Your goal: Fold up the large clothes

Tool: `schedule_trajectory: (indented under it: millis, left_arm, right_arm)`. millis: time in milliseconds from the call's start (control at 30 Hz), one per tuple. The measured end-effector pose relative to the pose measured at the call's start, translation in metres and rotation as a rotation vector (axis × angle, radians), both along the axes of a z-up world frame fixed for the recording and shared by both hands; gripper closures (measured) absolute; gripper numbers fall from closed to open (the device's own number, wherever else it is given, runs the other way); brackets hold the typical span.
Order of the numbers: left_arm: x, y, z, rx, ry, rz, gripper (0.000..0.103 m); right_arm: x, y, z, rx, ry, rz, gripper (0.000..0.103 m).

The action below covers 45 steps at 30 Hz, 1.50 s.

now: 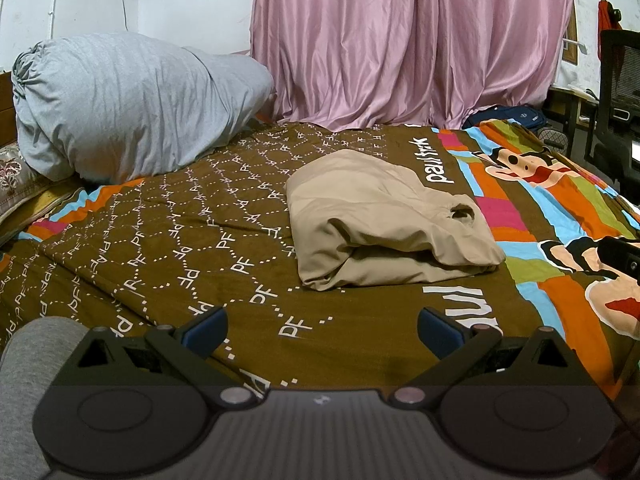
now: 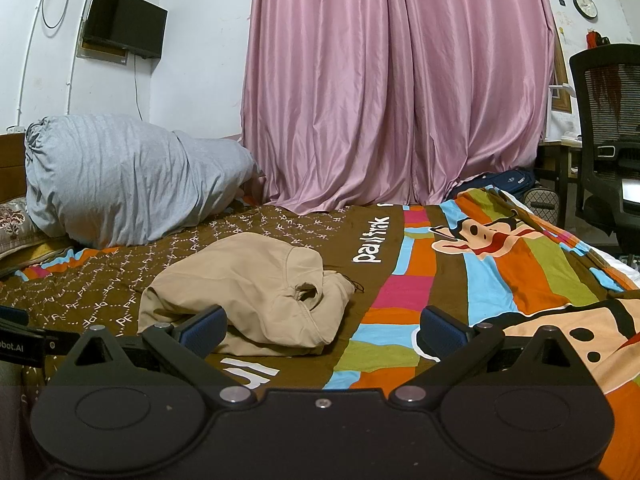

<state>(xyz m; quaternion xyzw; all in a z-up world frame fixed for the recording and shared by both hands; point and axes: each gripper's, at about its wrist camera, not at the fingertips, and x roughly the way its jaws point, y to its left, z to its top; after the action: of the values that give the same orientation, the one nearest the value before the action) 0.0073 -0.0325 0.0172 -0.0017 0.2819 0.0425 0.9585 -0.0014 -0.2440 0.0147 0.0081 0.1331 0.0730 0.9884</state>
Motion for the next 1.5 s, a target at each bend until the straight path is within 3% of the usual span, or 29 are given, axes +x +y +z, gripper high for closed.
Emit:
schedule_trajectory:
  millis: [1500]
  left_arm:
    - [0.0022,-0.002,-0.0007,0.018,0.032,-0.037,0.0]
  right_arm:
    - [0.0005,0.0003,0.0,0.006,0.004,-0.003,0.001]
